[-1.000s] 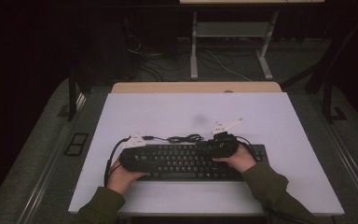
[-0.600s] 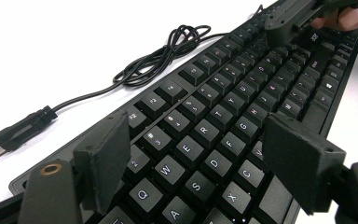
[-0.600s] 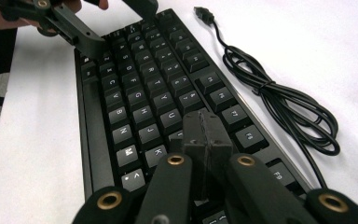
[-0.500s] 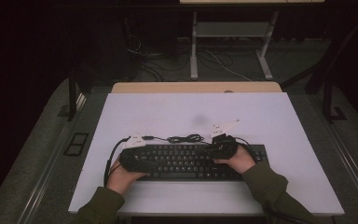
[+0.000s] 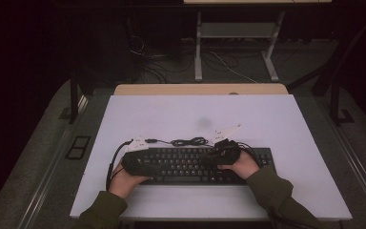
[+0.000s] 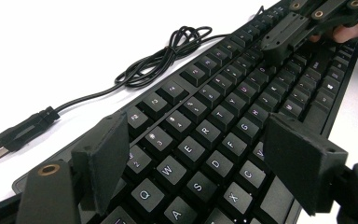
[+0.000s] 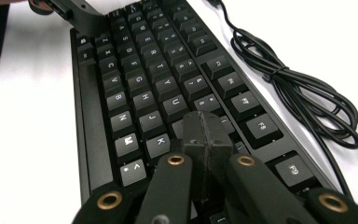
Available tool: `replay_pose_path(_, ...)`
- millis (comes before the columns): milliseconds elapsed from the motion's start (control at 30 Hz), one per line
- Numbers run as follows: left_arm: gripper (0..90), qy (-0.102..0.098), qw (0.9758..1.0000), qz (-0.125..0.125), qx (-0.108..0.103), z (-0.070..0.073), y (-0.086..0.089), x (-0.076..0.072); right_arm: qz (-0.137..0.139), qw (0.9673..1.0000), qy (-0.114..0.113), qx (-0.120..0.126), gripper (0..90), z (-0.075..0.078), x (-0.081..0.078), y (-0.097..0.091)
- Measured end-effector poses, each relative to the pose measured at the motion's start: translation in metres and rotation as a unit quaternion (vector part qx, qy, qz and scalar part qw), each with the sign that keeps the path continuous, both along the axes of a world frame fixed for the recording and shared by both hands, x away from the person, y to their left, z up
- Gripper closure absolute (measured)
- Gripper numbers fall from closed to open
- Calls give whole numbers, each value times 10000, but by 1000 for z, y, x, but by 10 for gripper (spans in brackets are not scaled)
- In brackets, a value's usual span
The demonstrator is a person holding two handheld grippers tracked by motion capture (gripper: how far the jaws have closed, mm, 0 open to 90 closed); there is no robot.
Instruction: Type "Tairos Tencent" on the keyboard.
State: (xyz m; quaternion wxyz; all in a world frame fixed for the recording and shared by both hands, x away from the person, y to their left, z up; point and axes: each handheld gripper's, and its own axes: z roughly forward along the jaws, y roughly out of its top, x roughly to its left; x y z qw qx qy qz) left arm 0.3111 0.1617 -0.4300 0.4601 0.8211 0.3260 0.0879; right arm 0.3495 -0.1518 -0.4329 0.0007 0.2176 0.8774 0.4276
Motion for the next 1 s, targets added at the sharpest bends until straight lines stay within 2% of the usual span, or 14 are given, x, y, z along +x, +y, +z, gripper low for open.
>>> replay_pose_path(267, 216, 0, 10000, 15, -4, 0, 0, 0, 16, 9999, -34, -133, 891, -3, 0, 2)
replay_pose_path(1000, 212, -21, 10000, 43, -19, 1, 1, 0, 33, 9999, -4, -147, 891, -5, -1, 3)
